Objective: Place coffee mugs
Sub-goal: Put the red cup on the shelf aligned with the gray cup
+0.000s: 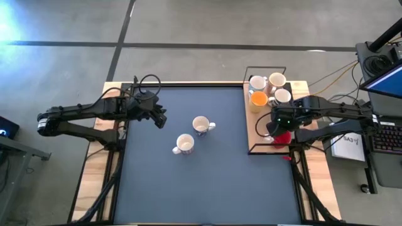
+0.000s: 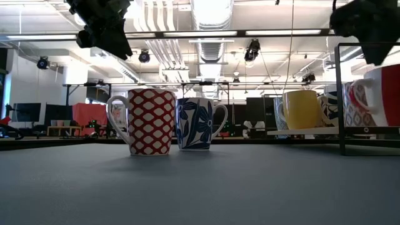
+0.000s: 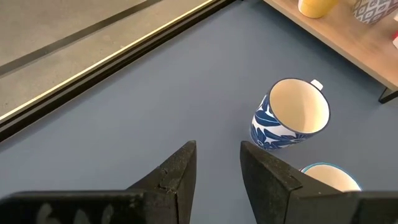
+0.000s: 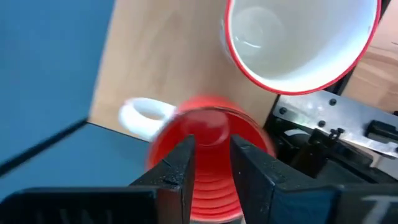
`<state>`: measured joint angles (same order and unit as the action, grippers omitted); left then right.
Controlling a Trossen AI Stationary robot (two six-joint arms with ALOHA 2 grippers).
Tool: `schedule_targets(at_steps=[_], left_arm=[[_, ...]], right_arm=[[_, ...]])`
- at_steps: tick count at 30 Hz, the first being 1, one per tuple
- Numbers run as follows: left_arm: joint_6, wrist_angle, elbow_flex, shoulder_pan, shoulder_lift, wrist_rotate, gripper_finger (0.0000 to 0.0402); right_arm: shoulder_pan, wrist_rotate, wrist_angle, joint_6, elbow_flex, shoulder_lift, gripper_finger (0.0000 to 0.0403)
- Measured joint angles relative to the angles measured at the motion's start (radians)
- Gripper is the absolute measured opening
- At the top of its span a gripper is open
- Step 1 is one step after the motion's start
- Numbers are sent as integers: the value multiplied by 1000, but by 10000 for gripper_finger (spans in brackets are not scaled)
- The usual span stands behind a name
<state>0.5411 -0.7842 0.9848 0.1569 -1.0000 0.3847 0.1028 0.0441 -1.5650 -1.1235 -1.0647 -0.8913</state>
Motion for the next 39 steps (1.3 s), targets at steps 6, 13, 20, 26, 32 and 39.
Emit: schedule_targets(at_steps=[6, 13, 20, 26, 32, 39], left_arm=[[0, 0, 0, 0, 0, 0, 107], [-10, -2, 0, 0, 0, -1, 107], [-35, -46, 0, 0, 0, -1, 107], [-39, -101, 0, 0, 0, -1, 107], [-46, -142, 0, 0, 0, -1, 107], [-107, -148, 0, 0, 0, -1, 107]], right_arm=[[0, 21, 42, -39, -41, -4, 82], [0, 18, 67, -94, -6, -41, 82], [-7, -30, 85, -142, -5, -86, 82], [-34, -44, 85, -202, -4, -103, 82], [-80, -43, 83, -313, 7, -108, 82], [-118, -15, 90, -391, 56, -127, 82]])
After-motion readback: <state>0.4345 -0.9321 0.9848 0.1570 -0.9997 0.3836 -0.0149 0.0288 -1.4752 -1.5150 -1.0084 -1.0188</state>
